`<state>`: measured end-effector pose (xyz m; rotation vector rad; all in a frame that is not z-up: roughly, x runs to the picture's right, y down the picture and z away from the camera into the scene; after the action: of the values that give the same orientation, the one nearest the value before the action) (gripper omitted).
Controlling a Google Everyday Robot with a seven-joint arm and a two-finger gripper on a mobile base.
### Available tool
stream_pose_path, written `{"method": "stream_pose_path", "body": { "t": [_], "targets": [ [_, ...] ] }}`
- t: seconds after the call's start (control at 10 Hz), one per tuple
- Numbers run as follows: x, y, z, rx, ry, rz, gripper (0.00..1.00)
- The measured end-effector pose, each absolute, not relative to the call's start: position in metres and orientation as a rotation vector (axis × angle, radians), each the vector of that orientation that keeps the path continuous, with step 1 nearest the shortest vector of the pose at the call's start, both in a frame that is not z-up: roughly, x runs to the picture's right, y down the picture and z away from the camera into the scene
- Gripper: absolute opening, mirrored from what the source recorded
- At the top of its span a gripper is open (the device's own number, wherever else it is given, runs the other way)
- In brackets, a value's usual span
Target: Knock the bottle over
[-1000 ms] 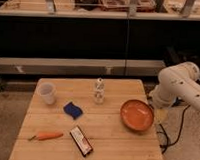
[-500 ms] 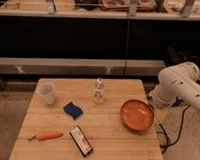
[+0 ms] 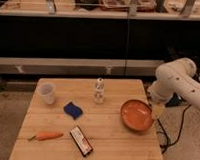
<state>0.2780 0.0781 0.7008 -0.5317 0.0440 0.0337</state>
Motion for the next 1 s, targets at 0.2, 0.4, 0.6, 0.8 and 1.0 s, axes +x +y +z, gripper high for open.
{"method": "stream_pose_path", "body": {
  "t": [0.2, 0.4, 0.6, 0.8, 1.0],
  "targets": [
    [0.276, 0.076, 0.701, -0.520, 0.049, 0.026, 0.80],
    [0.264, 0.069, 0.705, -0.504, 0.047, 0.011, 0.80],
    [0.263, 0.058, 0.713, -0.489, 0.052, 0.006, 0.80],
    [0.257, 0.048, 0.720, -0.470, 0.049, -0.011, 0.80],
    [0.256, 0.046, 0.722, -0.452, 0.049, -0.022, 0.80]
  ]
}}
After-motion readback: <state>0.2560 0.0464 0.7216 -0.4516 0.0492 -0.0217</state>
